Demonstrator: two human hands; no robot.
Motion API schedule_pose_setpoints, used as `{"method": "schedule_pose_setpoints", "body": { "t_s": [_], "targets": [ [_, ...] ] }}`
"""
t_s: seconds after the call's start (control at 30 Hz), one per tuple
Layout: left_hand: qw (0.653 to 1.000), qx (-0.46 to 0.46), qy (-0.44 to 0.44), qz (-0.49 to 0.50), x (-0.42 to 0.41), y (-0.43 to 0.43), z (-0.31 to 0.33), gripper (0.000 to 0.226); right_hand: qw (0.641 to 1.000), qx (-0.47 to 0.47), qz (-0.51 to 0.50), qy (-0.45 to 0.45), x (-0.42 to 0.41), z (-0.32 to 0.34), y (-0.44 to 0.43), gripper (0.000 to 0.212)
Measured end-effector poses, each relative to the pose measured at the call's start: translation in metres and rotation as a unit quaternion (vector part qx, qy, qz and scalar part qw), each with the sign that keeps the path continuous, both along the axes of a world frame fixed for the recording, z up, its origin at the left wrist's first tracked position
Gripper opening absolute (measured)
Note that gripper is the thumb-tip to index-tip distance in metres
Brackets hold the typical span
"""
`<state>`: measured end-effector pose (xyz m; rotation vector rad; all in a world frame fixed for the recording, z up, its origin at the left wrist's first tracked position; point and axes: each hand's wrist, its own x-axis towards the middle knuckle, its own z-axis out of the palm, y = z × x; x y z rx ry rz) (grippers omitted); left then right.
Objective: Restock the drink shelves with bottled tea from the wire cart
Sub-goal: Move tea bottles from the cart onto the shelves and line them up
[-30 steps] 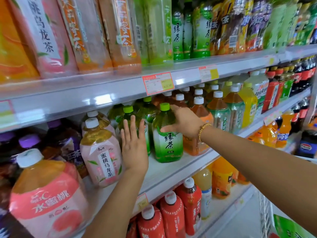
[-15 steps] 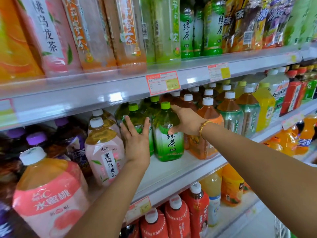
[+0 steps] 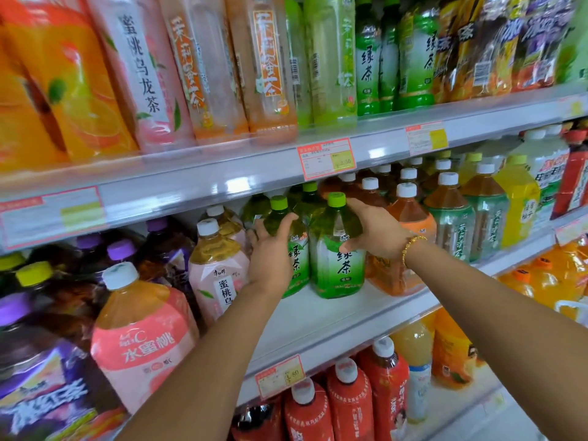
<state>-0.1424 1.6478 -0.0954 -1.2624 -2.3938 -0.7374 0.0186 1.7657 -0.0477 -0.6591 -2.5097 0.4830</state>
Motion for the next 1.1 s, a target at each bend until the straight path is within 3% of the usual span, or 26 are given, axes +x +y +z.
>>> {"method": "schedule_pose_setpoints", "body": {
  "t_s": [0.2,0.37,0.57,0.67,0.77,0.83,0.9,1.0,1.1],
  "targets": [
    [0.999,0.016,0.029,-0.037,-0.011,-0.003,-0.004,0.096,0.999,-0.013,0.011,-0.028,0.0,0.004,0.002,0.088],
    [0.999,-0.017,-0.021,0.023,-0.01,0.007,0.004,0.102,1.0,-0.019,0.009,-0.009,-0.007,-0.002,0.003,0.085],
    [0.992,-0.083,0.046,0.088,-0.007,0.021,-0.002,0.091,1.0,0.005,-0.018,0.008,-0.019,-0.02,0.005,0.082],
    [0.989,-0.09,0.082,0.089,-0.001,0.023,-0.015,0.081,0.993,0.082,-0.081,0.001,-0.022,-0.033,0.006,0.081],
    [0.987,-0.023,0.137,0.076,0.007,0.021,-0.042,0.069,0.971,0.223,-0.083,0.036,-0.022,-0.048,0.0,0.078],
    [0.992,-0.031,0.105,0.061,0.009,0.022,-0.052,0.072,0.948,0.308,-0.072,0.027,-0.021,-0.055,-0.003,0.081],
    [0.995,-0.052,0.066,0.052,0.003,0.023,-0.053,0.079,0.939,0.336,-0.069,0.002,-0.02,-0.056,-0.003,0.087],
    [0.996,-0.042,0.075,0.026,-0.007,0.021,-0.054,0.092,0.939,0.337,-0.067,-0.028,-0.02,-0.055,0.0,0.091],
    [0.998,-0.042,0.053,0.004,-0.002,0.017,-0.052,0.093,0.939,0.335,-0.071,-0.035,-0.019,-0.053,0.001,0.088]
  ]
}}
